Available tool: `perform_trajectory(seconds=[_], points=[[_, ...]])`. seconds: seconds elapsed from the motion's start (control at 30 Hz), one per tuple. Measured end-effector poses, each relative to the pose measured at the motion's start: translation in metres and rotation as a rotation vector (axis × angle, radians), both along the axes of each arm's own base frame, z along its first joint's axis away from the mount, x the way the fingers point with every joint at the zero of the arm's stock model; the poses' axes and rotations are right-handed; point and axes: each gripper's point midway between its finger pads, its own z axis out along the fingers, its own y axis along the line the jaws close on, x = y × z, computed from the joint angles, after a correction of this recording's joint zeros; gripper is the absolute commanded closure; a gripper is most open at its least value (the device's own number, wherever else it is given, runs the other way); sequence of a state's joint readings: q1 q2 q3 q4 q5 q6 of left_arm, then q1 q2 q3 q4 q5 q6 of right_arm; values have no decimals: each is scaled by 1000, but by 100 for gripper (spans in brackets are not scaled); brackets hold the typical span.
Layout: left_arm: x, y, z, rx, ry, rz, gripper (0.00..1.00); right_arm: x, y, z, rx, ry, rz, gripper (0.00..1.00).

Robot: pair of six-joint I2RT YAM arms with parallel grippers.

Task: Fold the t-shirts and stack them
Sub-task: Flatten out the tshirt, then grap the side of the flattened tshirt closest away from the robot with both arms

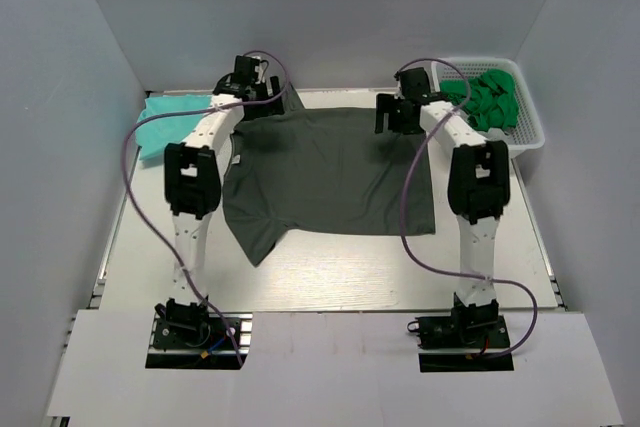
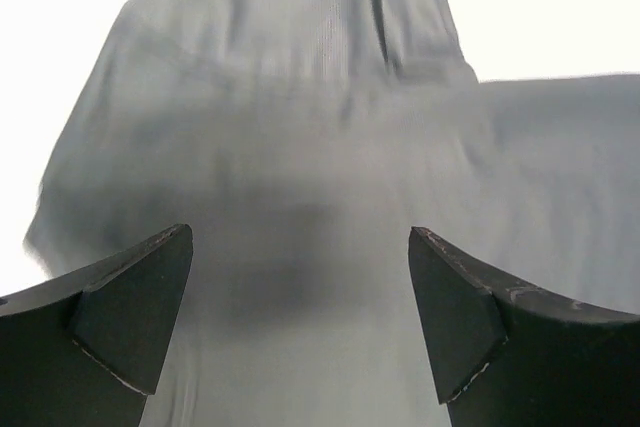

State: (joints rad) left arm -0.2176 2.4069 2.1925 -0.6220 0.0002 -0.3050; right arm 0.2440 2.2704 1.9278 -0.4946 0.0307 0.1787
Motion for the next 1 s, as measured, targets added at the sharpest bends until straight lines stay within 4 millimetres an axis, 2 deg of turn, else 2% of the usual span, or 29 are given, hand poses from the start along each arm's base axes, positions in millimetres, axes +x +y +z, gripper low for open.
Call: perform_trajectory(seconds=[0.07,0.13,0.2,0.27,0.33,0.53,0.63,0.7,0.77,0.93,1.0], points=[[-24,7,29,2,4,18,1,-22,2,23,38,-12,17,10],[-56,16,60,6,0,44,1,-44,5,52,79,-53,27,10],[-93,24,81,0,17,70,1,-61,5,77,114,-101,27,10],[-135,33,90,-9,63,104,1,-80,5,92,148,-140,17,10],[-178,40,83,-16,142,135,1,-102,3,92,172,-139,1,10],[-330,51,2,-56,535,185,1,-150,-13,59,189,-36,-113,10],[-391,51,-18,-73,682,188,3,-165,-17,49,194,23,-159,10],[-412,48,-22,-88,713,176,7,-169,-16,47,205,49,-162,10],[-422,45,-22,-107,703,157,11,-176,-15,43,211,84,-168,10],[-422,36,-31,-134,665,119,15,-192,-17,36,218,130,-197,10],[-424,35,-41,-126,677,116,16,-208,-22,35,218,139,-215,10]])
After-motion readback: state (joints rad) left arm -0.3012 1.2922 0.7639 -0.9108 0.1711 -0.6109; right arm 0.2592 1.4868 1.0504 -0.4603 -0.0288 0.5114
